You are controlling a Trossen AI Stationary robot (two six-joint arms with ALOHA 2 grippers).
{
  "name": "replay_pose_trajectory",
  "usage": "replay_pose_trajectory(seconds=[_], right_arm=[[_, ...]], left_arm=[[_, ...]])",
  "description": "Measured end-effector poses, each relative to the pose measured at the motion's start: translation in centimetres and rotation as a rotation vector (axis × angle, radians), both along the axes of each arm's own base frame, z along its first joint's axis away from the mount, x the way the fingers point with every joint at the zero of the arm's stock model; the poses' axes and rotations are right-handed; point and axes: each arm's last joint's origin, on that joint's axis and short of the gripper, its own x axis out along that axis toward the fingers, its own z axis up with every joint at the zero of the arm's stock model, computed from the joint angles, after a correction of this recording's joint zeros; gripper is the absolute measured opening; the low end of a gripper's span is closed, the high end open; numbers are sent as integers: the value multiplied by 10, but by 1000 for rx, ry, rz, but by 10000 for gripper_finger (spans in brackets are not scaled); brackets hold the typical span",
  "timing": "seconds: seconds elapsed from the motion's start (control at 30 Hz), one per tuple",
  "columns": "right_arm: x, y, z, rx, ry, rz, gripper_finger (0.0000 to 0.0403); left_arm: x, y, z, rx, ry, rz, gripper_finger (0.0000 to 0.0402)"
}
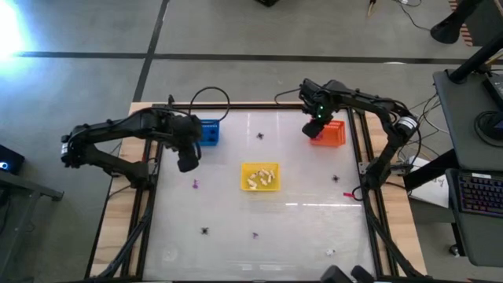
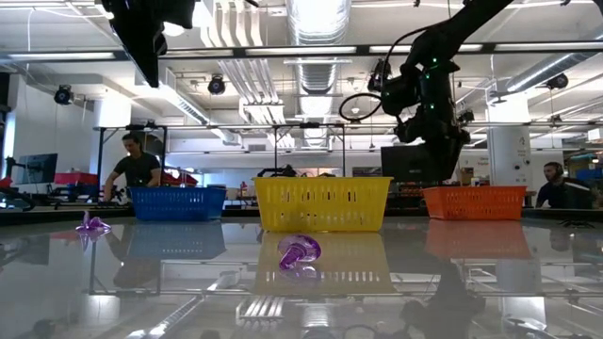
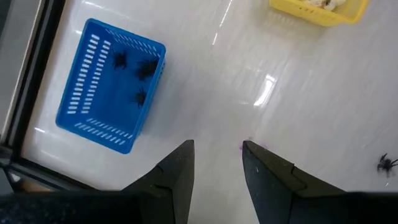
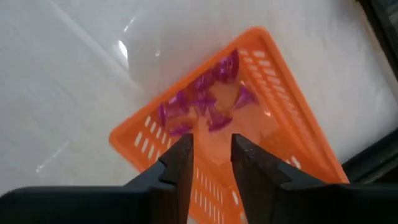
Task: Sort Halloween decoration
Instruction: Put the purple witch hat toy into the orange bin
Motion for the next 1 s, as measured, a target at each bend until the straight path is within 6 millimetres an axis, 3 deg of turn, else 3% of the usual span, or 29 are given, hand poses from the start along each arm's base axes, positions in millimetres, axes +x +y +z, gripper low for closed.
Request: replay_pose_trajectory(seconds=[0.2, 0.5, 0.73, 1.0], right_arm=[[-6, 6, 21, 2, -5, -25, 114], [-18, 26, 64, -42, -189, -103, 116], [-20, 40, 89, -136, -332, -123, 110], [-19, 40, 91, -151, -362, -120, 109]], left_arm=[[4, 1, -4, 0, 24, -26, 119], [6, 0, -9, -62, 17, 32, 146], [3, -5, -44, -143, 88, 183, 162], [-11, -29, -85, -220, 212, 87, 162]])
